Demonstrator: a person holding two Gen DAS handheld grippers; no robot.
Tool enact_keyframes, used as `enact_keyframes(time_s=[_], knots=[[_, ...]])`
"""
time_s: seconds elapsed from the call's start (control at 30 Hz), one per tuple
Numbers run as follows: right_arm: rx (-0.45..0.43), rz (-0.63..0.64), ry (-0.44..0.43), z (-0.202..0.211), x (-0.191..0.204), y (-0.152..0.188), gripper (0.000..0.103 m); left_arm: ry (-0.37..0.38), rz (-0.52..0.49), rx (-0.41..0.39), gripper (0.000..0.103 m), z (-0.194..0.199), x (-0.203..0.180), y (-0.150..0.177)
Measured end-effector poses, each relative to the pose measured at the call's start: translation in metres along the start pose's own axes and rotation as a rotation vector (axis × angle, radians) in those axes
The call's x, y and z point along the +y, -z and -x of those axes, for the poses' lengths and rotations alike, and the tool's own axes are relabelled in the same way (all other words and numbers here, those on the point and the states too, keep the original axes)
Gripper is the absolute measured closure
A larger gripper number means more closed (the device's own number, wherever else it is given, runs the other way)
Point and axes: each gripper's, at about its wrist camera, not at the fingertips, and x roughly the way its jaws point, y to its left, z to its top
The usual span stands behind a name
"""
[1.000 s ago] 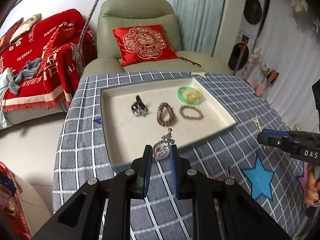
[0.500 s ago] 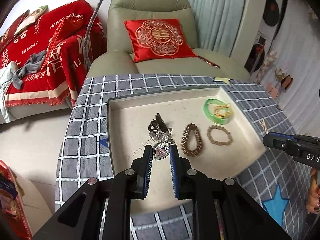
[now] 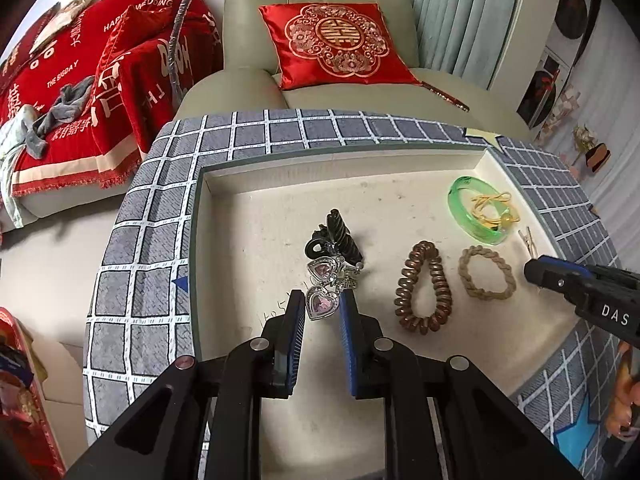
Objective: Organize jewelry
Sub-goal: 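Carry both into the tray, releasing the pendant by the claw clip while the right lowers the gold clip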
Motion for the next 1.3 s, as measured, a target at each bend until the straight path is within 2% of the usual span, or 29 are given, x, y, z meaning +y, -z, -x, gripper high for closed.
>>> enact_keyframes(time_s=[0.23,0.47,0.53,0.57,0.6,0.77,0.87,0.93,1.0,1.3], knots=[[0.008,-0.002,0.001,-0.016,-0.003,0.000,0.081,-0.034,-0.047,0.015,0.070,-0.010,-0.007,0.005],[0.001,0.017,0.014,-0.017,0.000,0.004,0.079,-0.043,-0.048,0.019,0.070,-0.012,-0.009,0.006],[0.001,0.019,0.005,-0.017,0.001,0.004,0.070,-0.042,-0.047,0.021,0.070,-0.012,-0.008,0.006],[0.001,0.017,0.000,-0.017,0.002,0.005,0.058,-0.044,-0.046,0.020,0.070,-0.011,-0.008,0.006],[0.000,0.016,-0.002,-0.016,0.002,0.005,0.051,-0.045,-0.046,0.018,0.070,-0.011,-0.008,0.006],[0.002,0.010,-0.018,-0.015,0.005,0.006,0.048,-0.049,-0.057,0.002,0.070,-0.007,-0.010,0.007],[-0.003,-0.011,-0.041,-0.013,0.002,0.006,0.035,-0.054,-0.060,-0.013,0.070,-0.005,-0.011,0.008],[-0.016,-0.029,-0.067,-0.008,0.000,0.006,0.032,-0.055,-0.055,-0.023,0.070,-0.003,-0.011,0.008],[-0.028,-0.043,-0.087,-0.002,0.000,0.006,0.026,-0.048,-0.043,-0.035,0.070,-0.001,-0.008,0.009],[-0.089,-0.079,-0.123,0.026,-0.004,0.009,0.025,-0.068,-0.033,-0.072,0.070,0.006,-0.006,0.006]])
